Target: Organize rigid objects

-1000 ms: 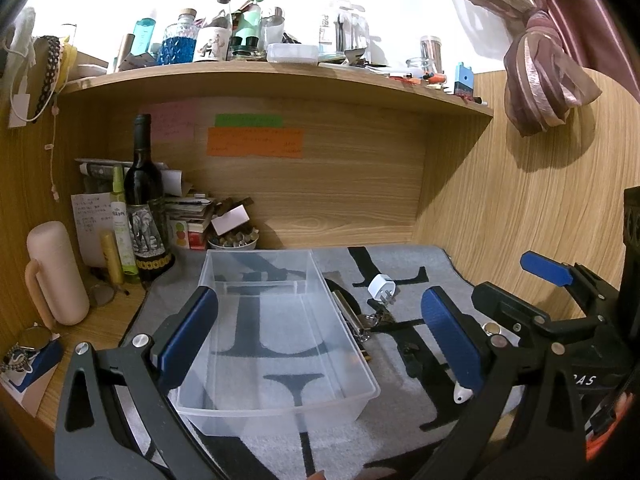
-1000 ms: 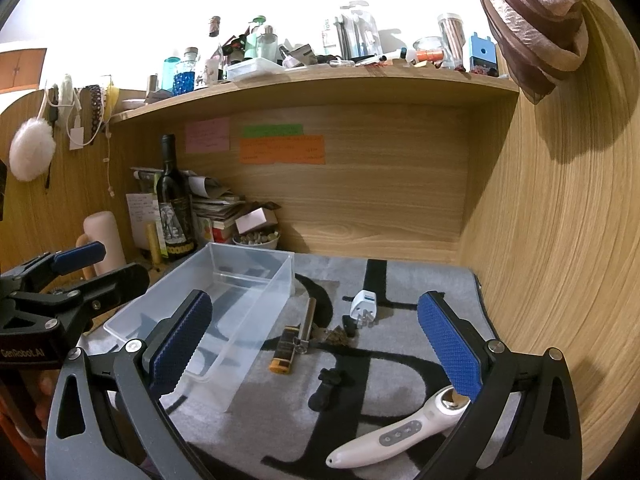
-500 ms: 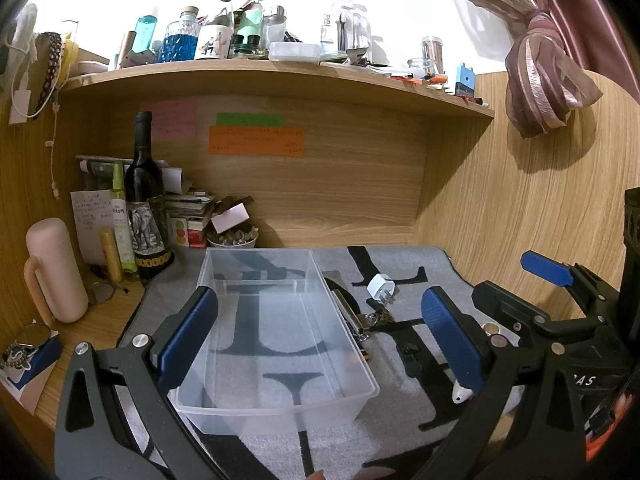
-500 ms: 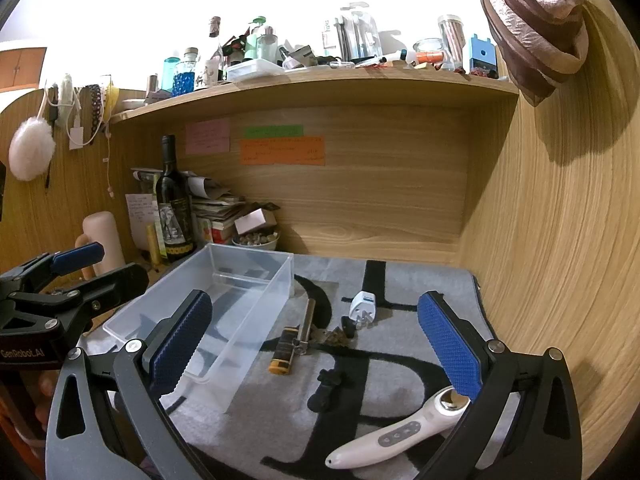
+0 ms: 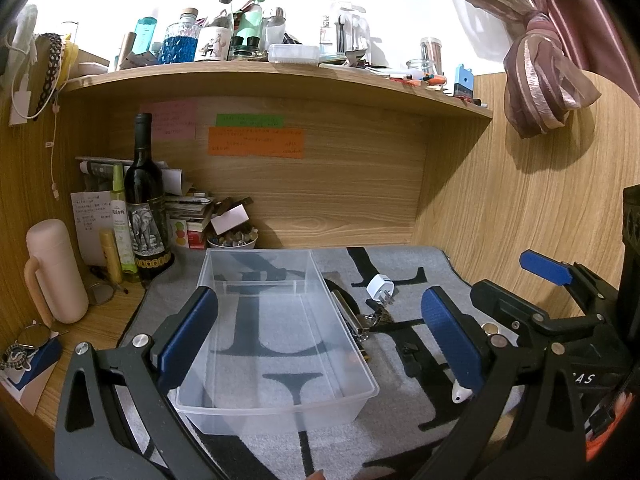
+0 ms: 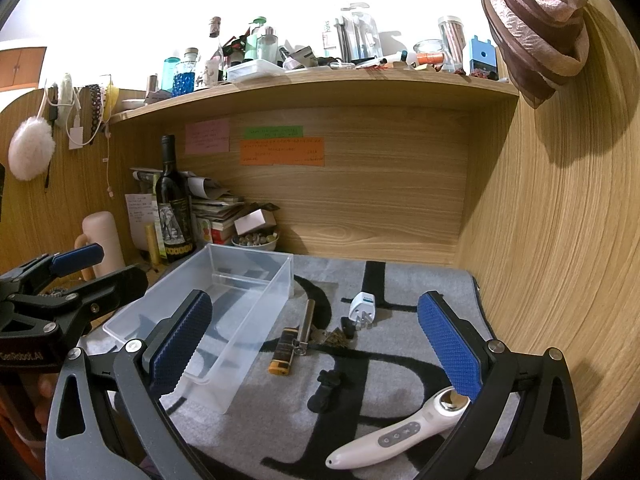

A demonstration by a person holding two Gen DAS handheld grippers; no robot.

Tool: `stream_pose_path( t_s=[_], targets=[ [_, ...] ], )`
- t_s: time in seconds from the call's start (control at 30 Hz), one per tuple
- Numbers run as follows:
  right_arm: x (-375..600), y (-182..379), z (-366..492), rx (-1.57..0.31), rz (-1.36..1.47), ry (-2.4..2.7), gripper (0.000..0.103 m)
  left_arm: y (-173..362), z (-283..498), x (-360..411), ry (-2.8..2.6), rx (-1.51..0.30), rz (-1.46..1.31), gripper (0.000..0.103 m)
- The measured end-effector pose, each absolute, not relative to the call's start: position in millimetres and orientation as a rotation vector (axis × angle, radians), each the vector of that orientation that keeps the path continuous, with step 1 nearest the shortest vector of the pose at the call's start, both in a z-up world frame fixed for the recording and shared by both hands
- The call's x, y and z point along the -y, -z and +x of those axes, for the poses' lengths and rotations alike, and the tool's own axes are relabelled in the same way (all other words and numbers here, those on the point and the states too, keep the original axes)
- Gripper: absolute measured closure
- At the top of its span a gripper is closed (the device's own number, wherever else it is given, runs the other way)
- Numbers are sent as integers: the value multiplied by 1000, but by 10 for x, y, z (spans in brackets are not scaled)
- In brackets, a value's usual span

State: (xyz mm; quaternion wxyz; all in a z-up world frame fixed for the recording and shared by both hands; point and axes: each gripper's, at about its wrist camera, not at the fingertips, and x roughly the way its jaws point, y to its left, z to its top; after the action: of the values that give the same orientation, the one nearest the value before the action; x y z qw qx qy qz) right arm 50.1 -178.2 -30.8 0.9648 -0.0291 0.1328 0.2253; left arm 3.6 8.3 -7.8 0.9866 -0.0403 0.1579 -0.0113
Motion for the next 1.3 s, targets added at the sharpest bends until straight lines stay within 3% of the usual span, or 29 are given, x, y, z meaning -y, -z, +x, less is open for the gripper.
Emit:
stream_pose_path(
  t_s=[0.53, 0.9, 0.93, 1.0, 1.2, 1.3],
  targets=[
    [1735, 305, 578, -285, -66, -463, 0, 56, 53, -110, 16, -315, -78, 0],
    [1779, 375, 769, -322, -52, -409, 0, 51, 268, -544, -34, -379, -93, 1],
    [1793, 377, 796, -331, -52, -396, 0, 62, 299, -593, -37, -395, -91, 2],
    [1818, 387, 824, -341, -52, -379, 1, 88, 369, -663, -55, -433, -70, 16],
    [1913, 459, 901, -395, -63, -296, 1, 219, 584, -889, -81, -550, -42, 18],
    [1976, 524, 931, -433, -68, -259, 3, 294, 719, -1026, -73, -619, -62, 25]
  ],
)
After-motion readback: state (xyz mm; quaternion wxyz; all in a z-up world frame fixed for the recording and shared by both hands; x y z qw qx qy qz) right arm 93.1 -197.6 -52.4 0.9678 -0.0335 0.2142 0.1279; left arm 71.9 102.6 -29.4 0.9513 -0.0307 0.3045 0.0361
